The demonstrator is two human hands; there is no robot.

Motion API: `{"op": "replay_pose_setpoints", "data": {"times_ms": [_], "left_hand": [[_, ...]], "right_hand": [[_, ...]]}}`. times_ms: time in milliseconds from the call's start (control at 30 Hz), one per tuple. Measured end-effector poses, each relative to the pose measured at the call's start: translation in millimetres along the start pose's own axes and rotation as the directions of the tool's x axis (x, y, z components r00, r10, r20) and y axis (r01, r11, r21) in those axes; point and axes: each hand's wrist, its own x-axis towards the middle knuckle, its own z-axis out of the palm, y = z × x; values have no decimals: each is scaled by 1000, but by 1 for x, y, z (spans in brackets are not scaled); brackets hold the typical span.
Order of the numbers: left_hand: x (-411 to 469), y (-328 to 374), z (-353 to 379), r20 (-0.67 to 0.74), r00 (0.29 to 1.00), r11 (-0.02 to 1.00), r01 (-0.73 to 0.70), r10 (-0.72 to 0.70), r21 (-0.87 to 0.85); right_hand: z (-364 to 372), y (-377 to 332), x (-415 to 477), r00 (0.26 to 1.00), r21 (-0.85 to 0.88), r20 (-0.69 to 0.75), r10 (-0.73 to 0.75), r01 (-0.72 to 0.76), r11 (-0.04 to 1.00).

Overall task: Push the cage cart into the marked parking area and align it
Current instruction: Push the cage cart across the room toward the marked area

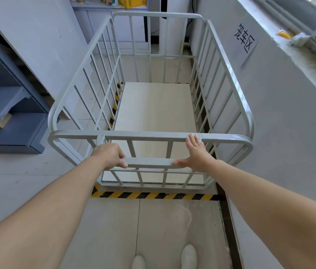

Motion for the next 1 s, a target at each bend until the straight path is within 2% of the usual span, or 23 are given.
{"op": "replay_pose_setpoints", "data": {"times_ms": [133, 467, 633, 900, 1000], "left_hand": [[23, 9, 0, 14, 1000, 1000, -10, 10, -8], [29, 19, -7, -39, 998, 998, -47, 49, 34], [35, 11, -24, 3, 1000, 998, -9, 9, 69], [49, 2, -31, 67, 998, 1000, 20, -20, 6], [52, 12, -32, 131, 991, 1000, 26, -28, 15]], "right_hand": [[-11, 8, 19, 999, -25, 27, 44, -44, 999], [-26, 12, 21, 999, -37, 12, 45, -45, 998], [-30, -1, 25, 999, -35, -25, 27, -28, 999], [-42, -2, 37, 1000, -8, -18, -19, 19, 1000], [-67, 15, 34, 994, 70, -105, 25, -18, 997]]}}
